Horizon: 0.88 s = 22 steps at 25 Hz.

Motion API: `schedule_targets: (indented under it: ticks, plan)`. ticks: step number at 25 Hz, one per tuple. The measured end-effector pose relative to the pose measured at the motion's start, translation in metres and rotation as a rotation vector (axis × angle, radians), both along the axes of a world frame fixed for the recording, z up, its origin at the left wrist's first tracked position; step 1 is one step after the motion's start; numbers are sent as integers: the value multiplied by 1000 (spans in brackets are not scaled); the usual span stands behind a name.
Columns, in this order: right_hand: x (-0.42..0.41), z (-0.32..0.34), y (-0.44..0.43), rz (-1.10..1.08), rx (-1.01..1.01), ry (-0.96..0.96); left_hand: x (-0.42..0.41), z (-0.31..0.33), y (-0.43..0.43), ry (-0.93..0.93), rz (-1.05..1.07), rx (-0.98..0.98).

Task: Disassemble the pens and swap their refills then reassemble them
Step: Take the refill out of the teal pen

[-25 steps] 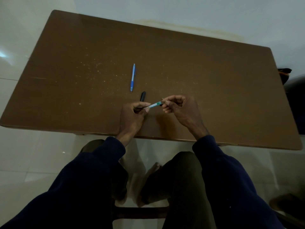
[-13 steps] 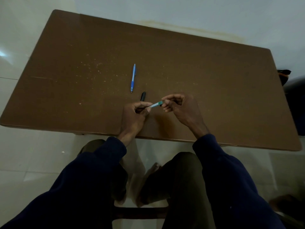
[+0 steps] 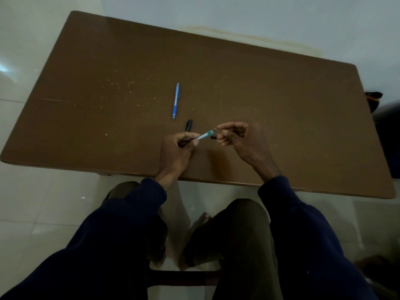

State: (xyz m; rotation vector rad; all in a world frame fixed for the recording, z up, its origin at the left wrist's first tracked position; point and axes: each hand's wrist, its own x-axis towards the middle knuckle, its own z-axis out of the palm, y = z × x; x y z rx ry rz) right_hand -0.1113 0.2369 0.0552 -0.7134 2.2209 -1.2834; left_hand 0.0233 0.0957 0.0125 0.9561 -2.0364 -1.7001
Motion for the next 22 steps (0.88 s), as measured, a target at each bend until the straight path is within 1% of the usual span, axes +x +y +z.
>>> schedule_targets:
  ticks: [4, 8, 11, 16, 22]
  plan:
    - [-2, -4, 7, -98, -23, -58, -1, -1, 2, -13, -5, -14]
    - [-3, -12, 11, -185, -32, -160, -2, -3, 8, -60, -53, -101]
    - [-2, -16, 14, -237, -59, -206, -3, -4, 12, -81, -86, -119]
    - [-4, -20, 23, -293, -87, -284, -2, -6, 18, -146, -122, -277]
    - [-3, -20, 28, -294, -79, -303, -5, -7, 21, -159, -117, -343]
